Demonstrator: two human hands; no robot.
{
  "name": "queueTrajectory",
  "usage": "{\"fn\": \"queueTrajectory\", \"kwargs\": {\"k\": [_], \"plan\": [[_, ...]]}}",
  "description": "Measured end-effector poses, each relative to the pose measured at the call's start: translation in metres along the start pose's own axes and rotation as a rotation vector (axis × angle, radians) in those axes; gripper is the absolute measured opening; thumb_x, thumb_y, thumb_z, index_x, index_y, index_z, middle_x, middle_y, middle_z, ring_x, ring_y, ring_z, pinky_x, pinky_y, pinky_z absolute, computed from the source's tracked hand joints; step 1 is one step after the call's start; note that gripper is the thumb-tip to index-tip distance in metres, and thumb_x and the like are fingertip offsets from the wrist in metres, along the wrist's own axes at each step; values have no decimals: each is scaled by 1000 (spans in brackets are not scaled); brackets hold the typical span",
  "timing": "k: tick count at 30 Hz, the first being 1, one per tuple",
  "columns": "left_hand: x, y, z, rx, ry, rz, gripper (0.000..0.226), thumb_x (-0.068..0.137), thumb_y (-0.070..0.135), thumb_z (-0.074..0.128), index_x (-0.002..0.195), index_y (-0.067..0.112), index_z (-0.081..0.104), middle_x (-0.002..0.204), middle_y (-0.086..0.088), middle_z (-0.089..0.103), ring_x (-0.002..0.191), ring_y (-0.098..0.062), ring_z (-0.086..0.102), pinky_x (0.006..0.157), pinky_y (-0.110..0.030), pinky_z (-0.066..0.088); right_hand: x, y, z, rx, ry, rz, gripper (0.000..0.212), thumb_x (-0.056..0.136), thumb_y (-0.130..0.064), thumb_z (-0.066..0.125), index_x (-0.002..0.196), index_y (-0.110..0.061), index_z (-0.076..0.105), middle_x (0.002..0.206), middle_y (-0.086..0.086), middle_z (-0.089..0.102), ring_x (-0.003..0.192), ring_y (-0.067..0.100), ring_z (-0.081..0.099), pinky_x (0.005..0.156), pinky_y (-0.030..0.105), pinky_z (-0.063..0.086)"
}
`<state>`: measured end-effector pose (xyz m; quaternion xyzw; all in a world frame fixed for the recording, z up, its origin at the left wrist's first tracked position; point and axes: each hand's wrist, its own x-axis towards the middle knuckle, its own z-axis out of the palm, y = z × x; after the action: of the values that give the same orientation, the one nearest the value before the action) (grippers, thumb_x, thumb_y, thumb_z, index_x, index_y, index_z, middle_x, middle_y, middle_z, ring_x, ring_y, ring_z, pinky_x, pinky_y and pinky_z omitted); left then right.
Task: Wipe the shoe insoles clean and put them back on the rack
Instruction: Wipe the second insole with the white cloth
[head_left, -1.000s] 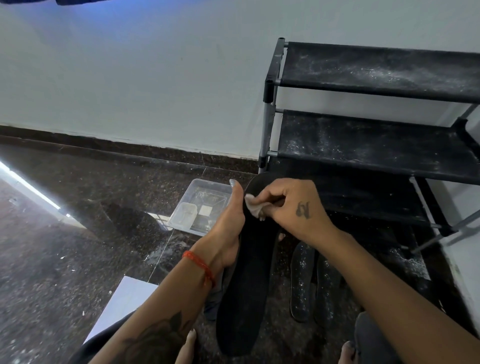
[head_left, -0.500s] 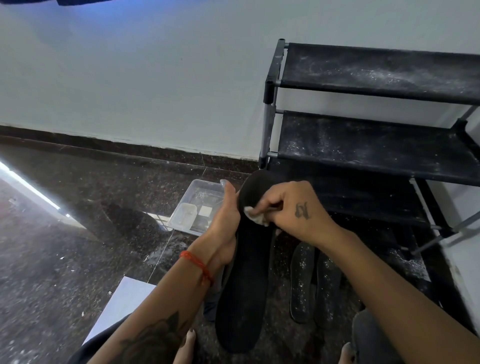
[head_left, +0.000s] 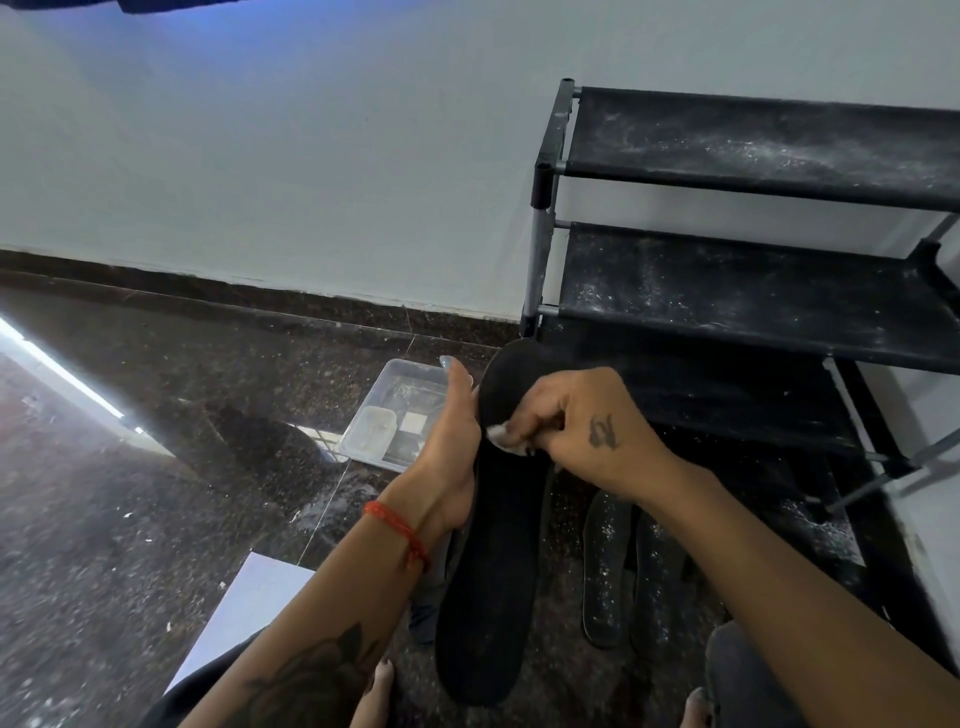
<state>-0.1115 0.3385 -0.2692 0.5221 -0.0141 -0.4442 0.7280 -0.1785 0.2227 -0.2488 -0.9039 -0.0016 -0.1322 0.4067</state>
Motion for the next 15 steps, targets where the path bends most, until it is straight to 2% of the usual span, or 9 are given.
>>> {"fn": "queueTrajectory", "kwargs": {"k": [2, 3, 5, 7, 11, 12, 15], "plan": [[-2, 0, 2, 28, -25, -6, 81, 91, 68, 13, 124, 10, 59, 91, -14, 72, 72, -23, 71, 60, -32, 59, 1, 6, -6, -84, 9, 65, 21, 68, 6, 69, 71, -14, 76, 75, 0, 71, 70, 9, 66, 69, 28, 56], [-2, -1, 2, 43, -40, -18, 81, 90, 68, 13, 123, 10, 60, 91, -14, 72, 72, -23, 70, 60, -31, 59, 1, 9, -7, -150, 68, 89, 20, 69, 4, 69, 72, -14, 76, 76, 1, 71, 71, 11, 65, 71, 28, 56], [-4, -2, 3, 64, -57, -41, 83, 89, 70, 14, 120, 10, 62, 89, -13, 72, 71, -21, 70, 58, -29, 58, 2, 12, -5, -214, 241, 98, 17, 72, 0, 69, 75, -15, 75, 78, 0, 71, 72, 7, 62, 71, 14, 50], [-3, -2, 1, 87, -47, -52, 86, 87, 72, 14, 114, 9, 66, 86, -13, 73, 71, -20, 71, 57, -27, 56, 2, 10, 3, -174, 319, 81, 24, 72, 6, 67, 82, -15, 74, 82, -3, 70, 73, 1, 60, 69, 4, 43], [-1, -1, -4, 61, 14, -45, 90, 87, 73, 13, 83, 8, 75, 75, -13, 72, 65, -20, 70, 55, -26, 57, -1, -5, 13, 29, 167, 31, 26, 71, 4, 71, 90, -13, 75, 86, -2, 72, 76, 2, 64, 69, 8, 47], [0, 0, -4, 38, 25, -41, 91, 87, 73, 13, 81, 8, 76, 77, -14, 72, 66, -21, 70, 57, -28, 58, -2, -7, 10, 47, 102, 14, 24, 71, 4, 71, 88, -13, 75, 84, -3, 72, 76, 1, 65, 69, 8, 48], [2, 1, -4, 22, 30, -24, 88, 86, 74, 15, 108, 10, 70, 92, -15, 72, 76, -24, 70, 66, -31, 59, -1, -1, -2, -11, -73, -18, 28, 68, 13, 67, 78, -12, 76, 78, -2, 73, 74, 3, 66, 71, 16, 54]]}}
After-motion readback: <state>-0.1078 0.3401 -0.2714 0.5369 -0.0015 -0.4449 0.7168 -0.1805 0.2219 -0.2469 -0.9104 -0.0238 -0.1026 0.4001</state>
